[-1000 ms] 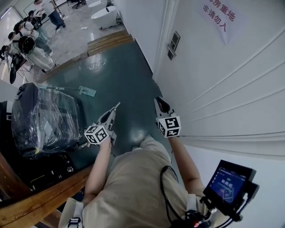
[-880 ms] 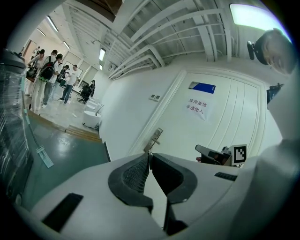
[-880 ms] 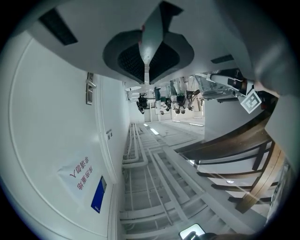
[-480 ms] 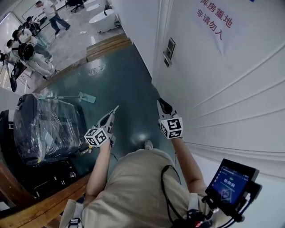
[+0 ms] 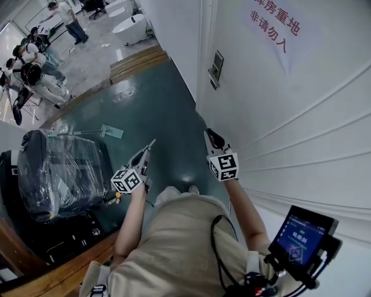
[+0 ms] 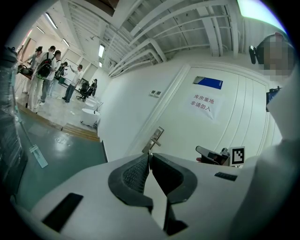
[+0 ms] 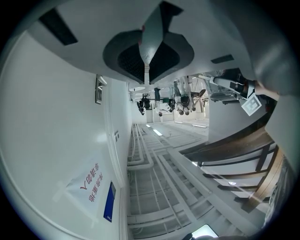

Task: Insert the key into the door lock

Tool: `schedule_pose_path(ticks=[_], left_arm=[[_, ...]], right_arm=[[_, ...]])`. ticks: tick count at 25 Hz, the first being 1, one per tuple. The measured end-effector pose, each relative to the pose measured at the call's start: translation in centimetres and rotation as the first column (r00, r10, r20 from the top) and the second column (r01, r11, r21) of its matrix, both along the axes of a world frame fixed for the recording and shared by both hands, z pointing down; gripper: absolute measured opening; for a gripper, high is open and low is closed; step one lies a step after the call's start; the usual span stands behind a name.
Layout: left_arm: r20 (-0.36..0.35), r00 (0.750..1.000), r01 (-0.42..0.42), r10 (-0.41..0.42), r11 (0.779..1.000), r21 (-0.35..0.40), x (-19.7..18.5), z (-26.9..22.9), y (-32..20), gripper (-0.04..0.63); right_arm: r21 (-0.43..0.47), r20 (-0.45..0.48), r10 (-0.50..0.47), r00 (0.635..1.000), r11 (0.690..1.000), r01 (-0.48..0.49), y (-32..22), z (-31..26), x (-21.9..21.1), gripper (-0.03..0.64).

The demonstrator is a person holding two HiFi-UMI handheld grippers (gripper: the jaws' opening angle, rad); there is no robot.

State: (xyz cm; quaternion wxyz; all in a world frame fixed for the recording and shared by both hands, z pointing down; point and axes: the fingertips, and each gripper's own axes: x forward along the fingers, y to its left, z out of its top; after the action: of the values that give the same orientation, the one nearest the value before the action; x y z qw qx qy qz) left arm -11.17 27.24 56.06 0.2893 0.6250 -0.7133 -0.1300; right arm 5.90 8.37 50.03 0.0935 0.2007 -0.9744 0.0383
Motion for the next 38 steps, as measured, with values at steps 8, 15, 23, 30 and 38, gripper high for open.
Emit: schedule_pose_path(ticks=[8,15,23,30,38], left_arm=[[-0.005,0.999,-0.038,0.038,0.999,0.003,-2.5,0.4,-3.2,0.032],[-0.024,0.994,-0.106,0.106,0.994,-0.003,-6.6,0.7,-5.1,0.032],[-0.035,0.986,-0.161,0.162,0.987,0.032,-11.0,0.0,-7.6,0.032],[-0.057,0.984,-0.168,0.172,0.983,0.068,-15.1,0.9,-6.9,0.032],[-0.076,0.978,-0.189,0.195,0.978,0.090,-17.4,1.9,-7.7,0.032]], right_arm=[[-0.008,-0.005,0.043,0.999,0.999,-0.043,-2.7,0.9,-1.5,0.018],[-0.026,-0.003,0.120,0.993,0.992,-0.121,-3.7,0.5,-4.2,0.018],[-0.008,-0.011,0.175,0.984,0.984,-0.176,-4.8,0.3,-8.2,0.019],[0.024,-0.030,0.186,0.982,0.982,-0.185,-4.2,0.9,-12.2,0.018],[0.027,-0.027,0.211,0.977,0.977,-0.211,-3.9,1.3,-14.2,0.018]])
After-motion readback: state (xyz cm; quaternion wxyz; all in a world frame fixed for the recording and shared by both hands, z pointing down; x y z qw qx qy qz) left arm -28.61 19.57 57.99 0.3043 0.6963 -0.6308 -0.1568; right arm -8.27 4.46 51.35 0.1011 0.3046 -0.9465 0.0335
